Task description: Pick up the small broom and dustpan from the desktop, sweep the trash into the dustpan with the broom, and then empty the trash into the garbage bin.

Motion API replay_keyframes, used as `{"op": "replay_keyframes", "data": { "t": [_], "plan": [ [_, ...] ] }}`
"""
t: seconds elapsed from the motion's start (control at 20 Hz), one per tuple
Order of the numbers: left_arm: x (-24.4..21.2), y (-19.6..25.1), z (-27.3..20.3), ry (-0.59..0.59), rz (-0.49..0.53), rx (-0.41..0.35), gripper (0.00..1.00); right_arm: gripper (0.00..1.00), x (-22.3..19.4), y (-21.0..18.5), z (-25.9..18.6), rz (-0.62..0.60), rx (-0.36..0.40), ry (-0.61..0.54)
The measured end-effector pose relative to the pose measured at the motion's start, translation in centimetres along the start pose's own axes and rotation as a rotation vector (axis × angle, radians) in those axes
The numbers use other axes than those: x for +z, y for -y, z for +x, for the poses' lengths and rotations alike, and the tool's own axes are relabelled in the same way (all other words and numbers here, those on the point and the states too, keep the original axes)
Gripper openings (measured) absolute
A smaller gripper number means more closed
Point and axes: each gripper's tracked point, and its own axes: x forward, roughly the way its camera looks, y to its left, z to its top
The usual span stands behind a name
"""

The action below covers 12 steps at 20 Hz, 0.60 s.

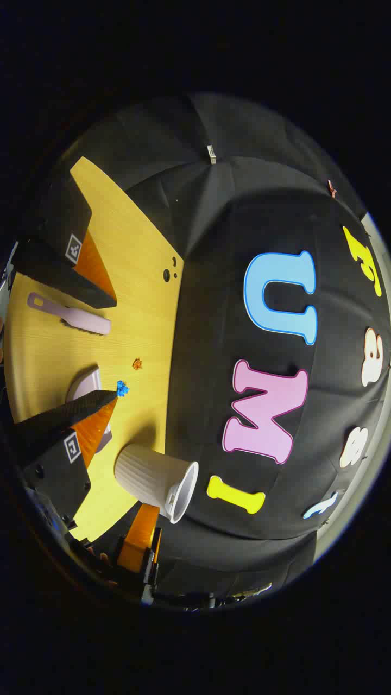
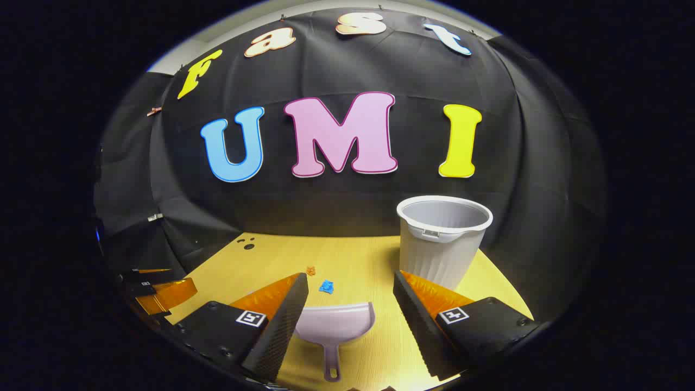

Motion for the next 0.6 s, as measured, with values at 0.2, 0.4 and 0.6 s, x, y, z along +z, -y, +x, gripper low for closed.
{"op": "replay_keyframes", "data": {
  "t": [0.2, 0.4, 0.6],
  "plan": [
    [-1.0, -0.2, 0.2, -0.032, -0.041, -0.001, 0.95, 0.99, -1.1, -0.1, 0.3, 0.014, 0.010, -0.042],
    [-1.0, -1.5, 0.5, -0.036, -0.026, 0.018, 0.96, 0.99, -1.5, 0.2, 0.3, 0.009, 0.003, -0.055],
    [-1.2, -2.6, 0.9, -0.049, -0.020, 0.029, 0.96, 0.99, -2.3, 0.3, 0.6, 0.002, -0.003, -0.086]
  ]
}}
